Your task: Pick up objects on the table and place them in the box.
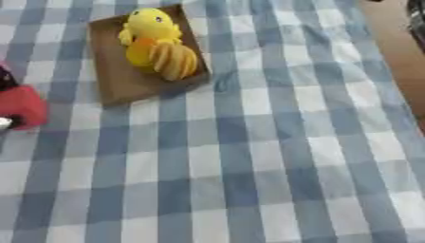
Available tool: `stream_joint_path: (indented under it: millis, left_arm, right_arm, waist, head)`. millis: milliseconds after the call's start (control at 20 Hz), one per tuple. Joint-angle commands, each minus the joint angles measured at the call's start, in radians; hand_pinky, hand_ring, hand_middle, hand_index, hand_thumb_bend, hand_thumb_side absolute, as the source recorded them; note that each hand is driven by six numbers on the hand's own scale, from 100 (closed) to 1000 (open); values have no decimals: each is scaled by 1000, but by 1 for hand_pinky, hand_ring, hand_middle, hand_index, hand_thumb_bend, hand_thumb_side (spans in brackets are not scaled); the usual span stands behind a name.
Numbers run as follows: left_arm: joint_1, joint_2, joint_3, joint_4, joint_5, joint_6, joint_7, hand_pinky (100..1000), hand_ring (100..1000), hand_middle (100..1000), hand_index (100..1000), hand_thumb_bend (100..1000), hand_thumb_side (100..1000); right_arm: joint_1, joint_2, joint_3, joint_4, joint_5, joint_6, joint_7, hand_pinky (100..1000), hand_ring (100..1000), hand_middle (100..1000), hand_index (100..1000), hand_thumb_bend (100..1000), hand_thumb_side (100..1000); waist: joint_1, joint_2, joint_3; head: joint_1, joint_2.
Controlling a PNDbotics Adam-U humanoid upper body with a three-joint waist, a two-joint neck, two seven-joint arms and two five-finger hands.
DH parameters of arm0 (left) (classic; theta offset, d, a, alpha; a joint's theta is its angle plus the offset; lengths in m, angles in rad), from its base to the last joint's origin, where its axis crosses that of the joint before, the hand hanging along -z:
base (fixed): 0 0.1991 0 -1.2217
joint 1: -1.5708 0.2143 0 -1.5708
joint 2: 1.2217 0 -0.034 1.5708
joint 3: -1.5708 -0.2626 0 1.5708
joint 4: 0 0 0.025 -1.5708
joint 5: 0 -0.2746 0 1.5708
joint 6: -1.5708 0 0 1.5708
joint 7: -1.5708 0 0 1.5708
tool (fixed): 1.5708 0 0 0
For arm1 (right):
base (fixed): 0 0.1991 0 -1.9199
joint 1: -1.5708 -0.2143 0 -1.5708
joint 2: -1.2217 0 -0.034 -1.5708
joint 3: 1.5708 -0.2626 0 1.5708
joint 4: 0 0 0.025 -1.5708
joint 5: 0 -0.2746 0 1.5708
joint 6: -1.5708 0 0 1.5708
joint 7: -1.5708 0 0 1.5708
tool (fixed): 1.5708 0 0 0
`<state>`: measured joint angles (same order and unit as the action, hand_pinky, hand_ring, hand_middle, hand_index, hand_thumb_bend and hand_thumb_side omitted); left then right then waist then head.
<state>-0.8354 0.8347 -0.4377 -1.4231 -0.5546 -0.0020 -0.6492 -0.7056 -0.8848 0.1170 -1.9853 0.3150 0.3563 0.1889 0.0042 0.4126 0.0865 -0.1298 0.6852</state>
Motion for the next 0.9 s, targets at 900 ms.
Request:
stream_joint_path:
  millis: [900]
  left_arm:
    - [-233,-138,72,-12,-7,28,57,791,651,547,645,195,311]
  right_arm:
    - [-31,-13,-17,-15,-20,-3,-5,792,753,714,811,100,633]
  waist:
    - [7,-30,-17]
  head:
    - [-3,-20]
